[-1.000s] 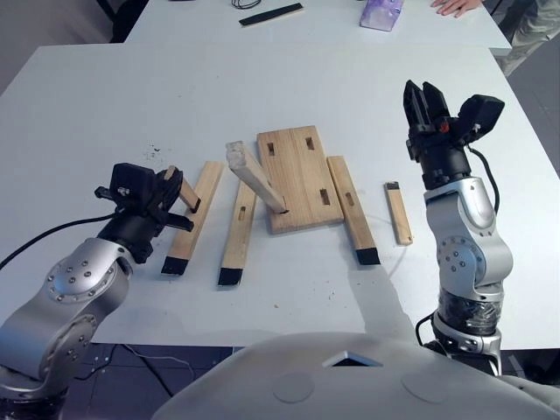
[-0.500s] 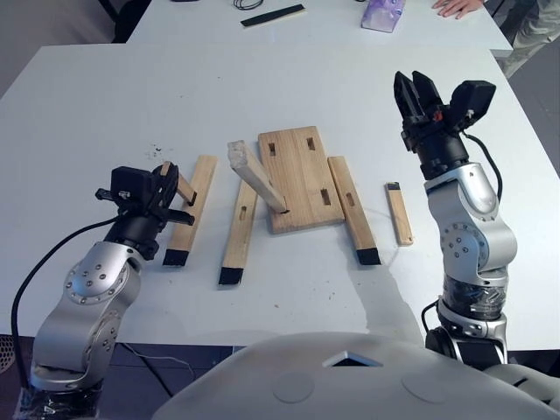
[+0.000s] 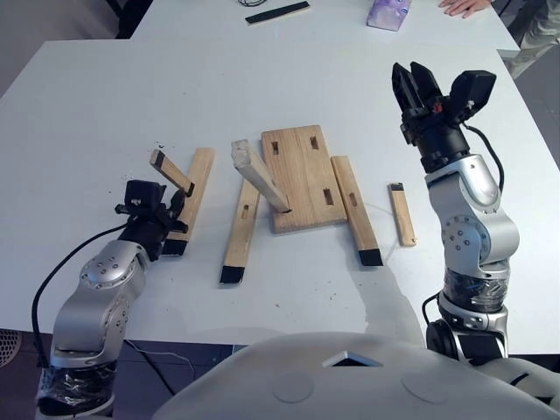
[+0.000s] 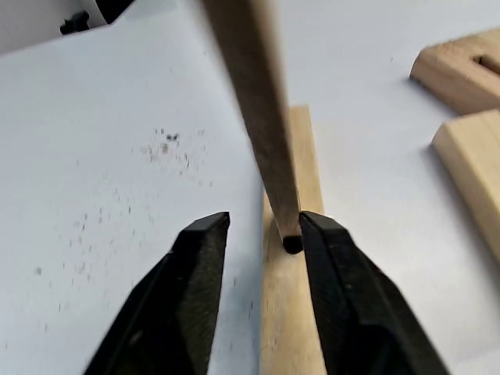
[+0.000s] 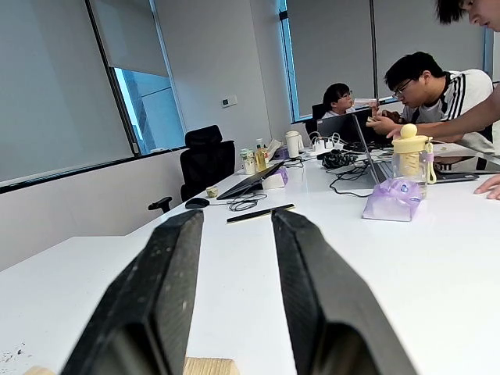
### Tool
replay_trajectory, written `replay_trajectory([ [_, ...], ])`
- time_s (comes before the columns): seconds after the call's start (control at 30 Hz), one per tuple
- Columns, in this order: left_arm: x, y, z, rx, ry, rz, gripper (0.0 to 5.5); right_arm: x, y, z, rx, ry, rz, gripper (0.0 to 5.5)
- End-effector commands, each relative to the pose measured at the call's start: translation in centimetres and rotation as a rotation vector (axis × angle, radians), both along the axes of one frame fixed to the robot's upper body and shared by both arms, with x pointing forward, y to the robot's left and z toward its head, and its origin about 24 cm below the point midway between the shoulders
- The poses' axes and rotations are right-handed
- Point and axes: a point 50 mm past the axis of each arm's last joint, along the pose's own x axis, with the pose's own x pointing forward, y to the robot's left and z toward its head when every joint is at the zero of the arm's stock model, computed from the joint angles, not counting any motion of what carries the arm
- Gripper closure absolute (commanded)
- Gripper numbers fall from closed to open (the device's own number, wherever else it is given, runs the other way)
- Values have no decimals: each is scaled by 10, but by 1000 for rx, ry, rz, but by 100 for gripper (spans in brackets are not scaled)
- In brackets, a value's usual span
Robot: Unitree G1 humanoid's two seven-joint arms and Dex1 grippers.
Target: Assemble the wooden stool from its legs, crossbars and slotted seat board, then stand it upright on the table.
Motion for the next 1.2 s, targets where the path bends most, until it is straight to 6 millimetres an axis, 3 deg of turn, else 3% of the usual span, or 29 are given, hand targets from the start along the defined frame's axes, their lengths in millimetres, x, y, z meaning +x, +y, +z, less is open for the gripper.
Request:
replay_trajectory([
  [0.03,4,3,4,28,-19,12,302,1,-1,2,0,-3,0,389],
  [0.23,3,0,20,15,-76,2,299,0,-2,1,-7,-4,-3,389],
  [0.5,19,-15,88,-52,-289,-26,299,-1,-2,3,-12,-14,0,389],
  [0.67,43,-18,129,-78,-394,-38,299,0,1,3,-9,-17,5,389],
  [0.77,64,-5,133,-93,-390,-1,299,1,4,3,-6,-17,13,389],
  [0.93,90,23,124,-238,-333,87,299,4,9,0,-11,-8,30,389],
  [1.2,91,34,117,-377,-250,85,299,0,8,-6,-21,12,22,389],
])
